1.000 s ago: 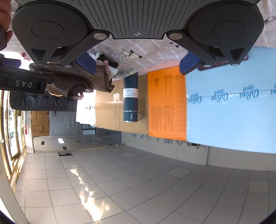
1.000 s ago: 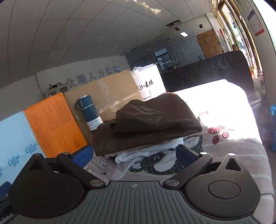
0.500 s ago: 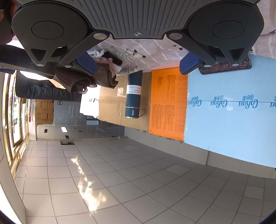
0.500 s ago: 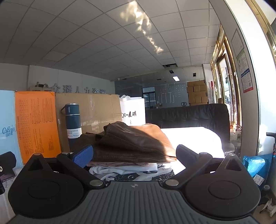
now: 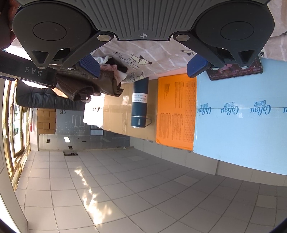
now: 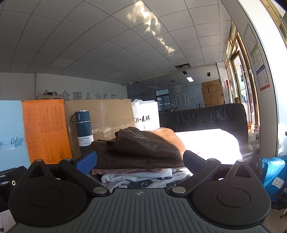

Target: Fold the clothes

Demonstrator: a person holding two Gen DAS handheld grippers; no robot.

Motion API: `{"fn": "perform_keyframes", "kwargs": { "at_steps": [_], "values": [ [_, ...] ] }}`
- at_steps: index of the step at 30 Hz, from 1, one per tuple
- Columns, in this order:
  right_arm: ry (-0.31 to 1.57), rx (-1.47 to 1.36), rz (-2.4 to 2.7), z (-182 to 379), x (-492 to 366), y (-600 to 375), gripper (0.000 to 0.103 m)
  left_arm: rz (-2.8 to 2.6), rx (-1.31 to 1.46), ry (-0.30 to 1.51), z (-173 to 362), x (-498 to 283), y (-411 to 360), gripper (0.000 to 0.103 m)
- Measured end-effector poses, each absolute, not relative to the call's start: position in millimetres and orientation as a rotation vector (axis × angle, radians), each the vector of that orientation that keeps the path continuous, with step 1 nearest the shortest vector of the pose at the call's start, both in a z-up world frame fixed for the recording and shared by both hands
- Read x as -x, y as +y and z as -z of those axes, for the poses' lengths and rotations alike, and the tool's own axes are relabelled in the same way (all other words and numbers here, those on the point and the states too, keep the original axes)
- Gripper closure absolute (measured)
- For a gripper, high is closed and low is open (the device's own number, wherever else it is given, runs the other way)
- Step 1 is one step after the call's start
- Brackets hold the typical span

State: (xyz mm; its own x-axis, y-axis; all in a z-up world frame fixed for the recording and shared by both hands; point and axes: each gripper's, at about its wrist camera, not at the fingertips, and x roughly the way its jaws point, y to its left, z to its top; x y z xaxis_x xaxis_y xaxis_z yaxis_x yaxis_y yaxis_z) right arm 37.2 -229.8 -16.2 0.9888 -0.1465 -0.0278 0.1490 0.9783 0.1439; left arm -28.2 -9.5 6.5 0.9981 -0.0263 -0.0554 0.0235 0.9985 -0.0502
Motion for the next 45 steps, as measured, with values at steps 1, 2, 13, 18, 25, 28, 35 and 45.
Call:
{"fn": "perform_keyframes", "kwargs": {
  "at_steps": [1, 2, 13, 18, 25, 28, 35, 45],
  "values": [
    [0.018, -0.146, 0.149, 16.1, -37.1, -229.7, 0.0, 0.025, 0.05, 0.056, -6.5, 28.1, -9.5, 0.0],
    [0.018, -0.145, 0.149, 16.1, -37.0, -229.6, 0.0, 0.025, 0.05, 0.055, -6.5, 28.1, -9.5, 0.0],
    [0.023, -0.144, 0.148, 16.3, -37.6, -229.2, 0.0, 0.027, 0.05, 0.058, -8.4, 28.5, -8.5, 0.0],
    [0.026, -0.143, 0.146, 16.4, -38.9, -228.8, 0.0, 0.027, 0.05, 0.06, -8.2, 28.2, -8.8, 0.0],
    [0.03, -0.143, 0.144, 16.5, -40.2, -228.6, 0.0, 0.028, 0.051, 0.06, -7.3, 27.5, -8.2, 0.0],
    [0.031, -0.143, 0.141, 17.0, -40.3, -228.7, 0.0, 0.028, 0.051, 0.061, -7.2, 27.3, -8.5, 0.0],
    [0.033, -0.142, 0.141, 16.4, -40.1, -228.5, 0.0, 0.028, 0.051, 0.063, -7.3, 26.9, -8.6, 0.0],
    [0.037, -0.141, 0.14, 15.7, -42.7, -227.7, 0.0, 0.028, 0.052, 0.065, -7.2, 27.4, -8.2, 0.0]
  ]
}}
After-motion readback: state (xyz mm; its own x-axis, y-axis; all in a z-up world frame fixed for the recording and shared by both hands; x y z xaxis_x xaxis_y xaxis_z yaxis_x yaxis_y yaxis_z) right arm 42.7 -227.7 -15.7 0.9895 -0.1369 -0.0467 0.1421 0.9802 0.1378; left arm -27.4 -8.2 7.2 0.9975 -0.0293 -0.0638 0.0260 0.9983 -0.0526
